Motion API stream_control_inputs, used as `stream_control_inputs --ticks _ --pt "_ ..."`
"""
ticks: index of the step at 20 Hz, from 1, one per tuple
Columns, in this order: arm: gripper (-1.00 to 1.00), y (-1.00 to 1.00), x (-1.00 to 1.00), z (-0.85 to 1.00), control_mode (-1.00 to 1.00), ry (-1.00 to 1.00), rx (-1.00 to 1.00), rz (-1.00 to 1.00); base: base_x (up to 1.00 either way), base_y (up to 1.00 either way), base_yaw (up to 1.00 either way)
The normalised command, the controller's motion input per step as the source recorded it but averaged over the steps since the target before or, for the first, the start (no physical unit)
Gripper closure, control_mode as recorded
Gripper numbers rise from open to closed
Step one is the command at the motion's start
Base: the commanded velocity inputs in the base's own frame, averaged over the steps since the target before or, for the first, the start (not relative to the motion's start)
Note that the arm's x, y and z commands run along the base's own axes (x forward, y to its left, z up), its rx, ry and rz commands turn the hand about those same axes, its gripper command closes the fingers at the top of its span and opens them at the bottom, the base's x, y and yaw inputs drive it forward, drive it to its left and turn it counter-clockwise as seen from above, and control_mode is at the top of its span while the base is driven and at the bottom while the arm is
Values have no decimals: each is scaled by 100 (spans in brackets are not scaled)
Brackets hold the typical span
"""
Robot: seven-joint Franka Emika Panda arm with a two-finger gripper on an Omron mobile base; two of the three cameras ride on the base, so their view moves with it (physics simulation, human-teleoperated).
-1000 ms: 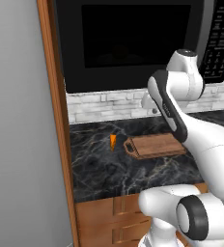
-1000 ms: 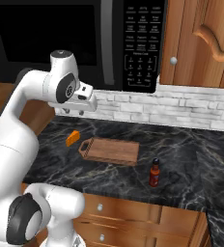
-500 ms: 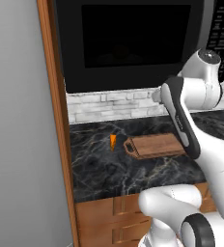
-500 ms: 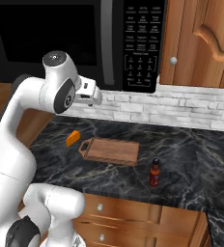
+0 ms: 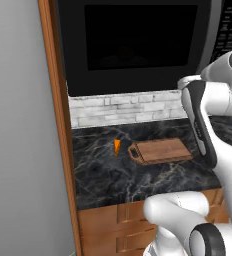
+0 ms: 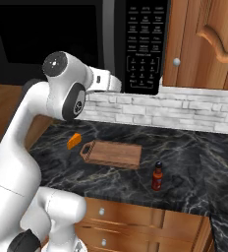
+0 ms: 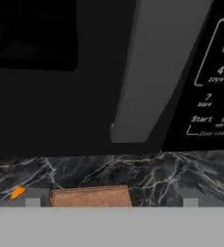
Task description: Retrieve the reheated potato from the microwave, then place the potato, cheese, and condiment on the cutting board.
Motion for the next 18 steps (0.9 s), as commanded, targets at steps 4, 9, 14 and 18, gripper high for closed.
stream_control_inputs --ticks 4,9,14,18 --pt "-100 -33 1 63 -100 -18 1 -7 0 0 0" --pt "-100 -9 2 51 -100 -16 7 -1 0 0 0" --pt "-100 -1 0 41 -100 -8 12 0 0 0 0" --pt "-100 0 1 28 -100 -8 7 0 0 0 0"
